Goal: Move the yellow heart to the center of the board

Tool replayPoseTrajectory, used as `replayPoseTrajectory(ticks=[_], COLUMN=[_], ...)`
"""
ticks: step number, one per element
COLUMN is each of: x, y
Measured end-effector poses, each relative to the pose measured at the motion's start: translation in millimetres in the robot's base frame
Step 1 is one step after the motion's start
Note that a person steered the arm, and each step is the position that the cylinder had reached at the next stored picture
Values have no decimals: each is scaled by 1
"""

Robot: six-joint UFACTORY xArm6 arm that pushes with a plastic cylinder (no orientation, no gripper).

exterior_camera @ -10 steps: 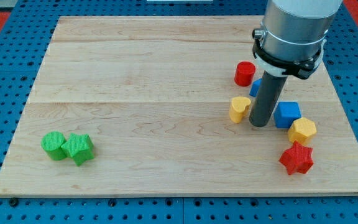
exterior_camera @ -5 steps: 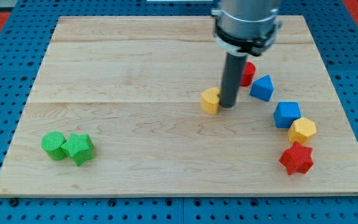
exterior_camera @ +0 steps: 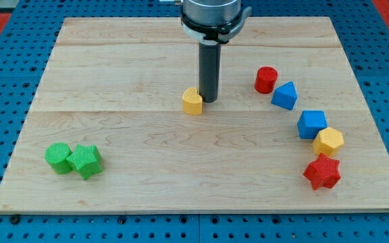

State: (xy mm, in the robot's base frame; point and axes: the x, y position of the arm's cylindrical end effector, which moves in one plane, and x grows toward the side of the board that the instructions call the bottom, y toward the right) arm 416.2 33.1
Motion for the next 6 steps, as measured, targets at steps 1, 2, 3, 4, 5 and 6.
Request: replayPoseTrajectory(ticks=[1,2,3,4,5,6], x=[18,70,93,101,153,174], y=[64,75,75,75,73,73])
